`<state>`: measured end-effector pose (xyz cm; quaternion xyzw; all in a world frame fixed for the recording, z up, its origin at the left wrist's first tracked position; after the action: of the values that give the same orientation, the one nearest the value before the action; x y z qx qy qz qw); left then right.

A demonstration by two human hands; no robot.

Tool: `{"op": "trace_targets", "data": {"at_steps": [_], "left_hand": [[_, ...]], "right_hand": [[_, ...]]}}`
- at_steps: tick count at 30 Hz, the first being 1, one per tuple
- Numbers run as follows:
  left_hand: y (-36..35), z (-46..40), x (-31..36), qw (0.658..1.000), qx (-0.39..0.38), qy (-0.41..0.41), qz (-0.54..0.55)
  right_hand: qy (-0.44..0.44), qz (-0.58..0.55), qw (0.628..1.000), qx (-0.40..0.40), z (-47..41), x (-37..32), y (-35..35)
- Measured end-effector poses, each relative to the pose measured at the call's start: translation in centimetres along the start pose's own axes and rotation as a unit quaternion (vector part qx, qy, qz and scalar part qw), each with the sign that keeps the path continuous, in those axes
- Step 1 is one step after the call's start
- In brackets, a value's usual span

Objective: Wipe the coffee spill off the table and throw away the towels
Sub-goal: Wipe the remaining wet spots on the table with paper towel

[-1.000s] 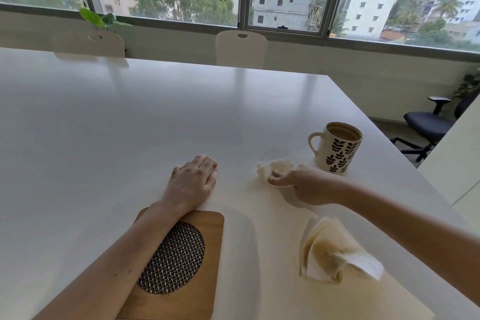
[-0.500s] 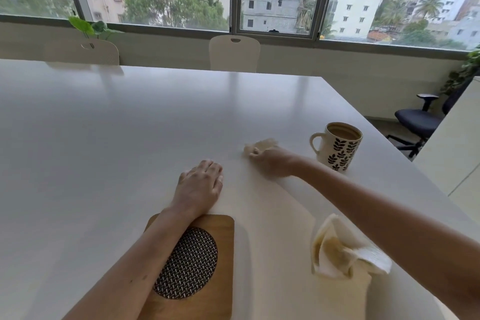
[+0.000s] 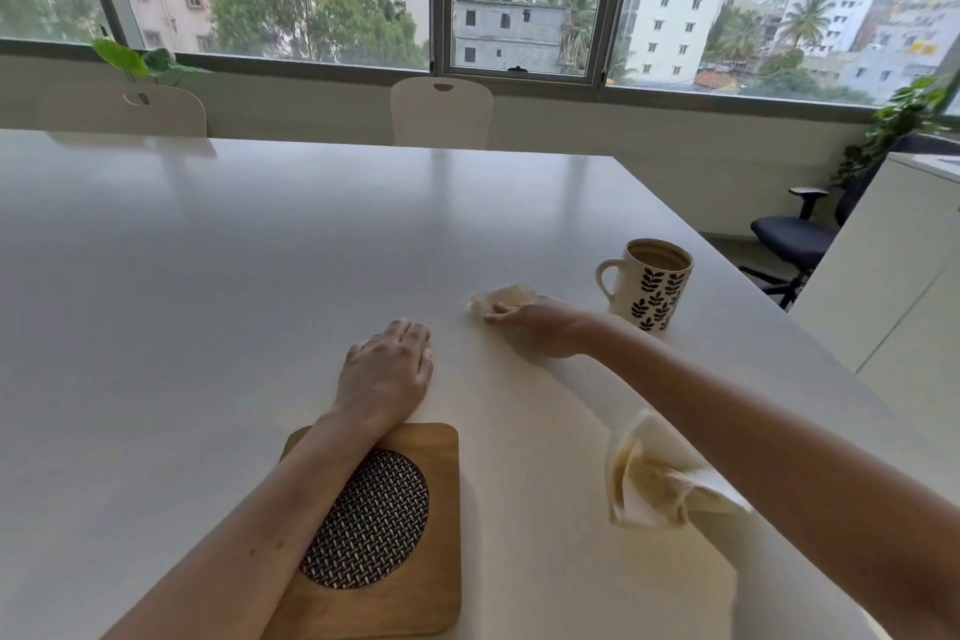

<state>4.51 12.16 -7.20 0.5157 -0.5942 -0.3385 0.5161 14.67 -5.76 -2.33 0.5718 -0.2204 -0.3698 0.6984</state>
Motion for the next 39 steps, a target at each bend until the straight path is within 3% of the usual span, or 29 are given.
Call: {"op": "trace_targets", "data": {"at_steps": [12, 16, 18, 20, 22, 25, 29, 31, 35, 39], "left_hand": [[-0.2, 0.0, -0.2, 0.999, -0.033, 0.004, -0.010], [-0.2, -0.1, -0.3, 1.000, -0.030, 0.004, -0.007], [0.1, 0.0, -0.1, 0.999, -0.037, 0.006, -0.004], [0.6, 0.3, 0.2, 0.999, -0.040, 0.008, -0.005], [1.0, 0.7, 0.8, 1.000, -0.016, -0.002, -0.011], [1.7, 1.1, 2.7, 0.999, 0.030, -0.014, -0.004], [2.6, 1.7, 8.2, 0.989, 0.053, -0.074, 0.120], [3.2, 2.3, 11.8, 0.980, 0.001, -0.100, 0.174], [3.4, 3.4, 17.5, 0.966, -0.191, -0.117, 0.131], [2.8, 4.9, 19.4, 0.958, -0.263, -0.081, 0.081]], "right_hand": [[-0.136, 0.030, 0.990, 0.026, -1.2, 4.1, 0.5], [-0.125, -0.027, 0.992, 0.002, 2.1, 2.5, 1.3], [-0.098, -0.121, 0.988, 0.002, 3.9, 2.7, 2.1], [-0.053, -0.258, 0.965, -0.008, 6.4, 3.4, 3.0], [-0.004, -0.381, 0.923, 0.054, 9.5, 4.0, 3.7], [0.056, -0.454, 0.879, 0.138, 14.4, 4.5, 4.1], [0.105, -0.564, 0.797, 0.189, 19.8, 6.6, 3.2], [0.081, -0.611, 0.758, 0.214, 21.8, 7.9, 2.1], [0.030, -0.619, 0.740, 0.263, 24.8, 9.5, -1.0], [0.002, -0.631, 0.723, 0.282, 27.0, 10.4, -3.7]]}}
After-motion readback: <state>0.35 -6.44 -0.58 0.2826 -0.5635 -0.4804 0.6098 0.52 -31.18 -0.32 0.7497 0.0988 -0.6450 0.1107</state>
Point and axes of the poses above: each hand's wrist, its own z-axis away from the middle knuckle, its own y-axis out of the back of the hand, x = y × z, the point moved 1 cm from there along -z, towards the middle knuckle, and after that the axes turned 1 degree about y, right-handed, at the moved point
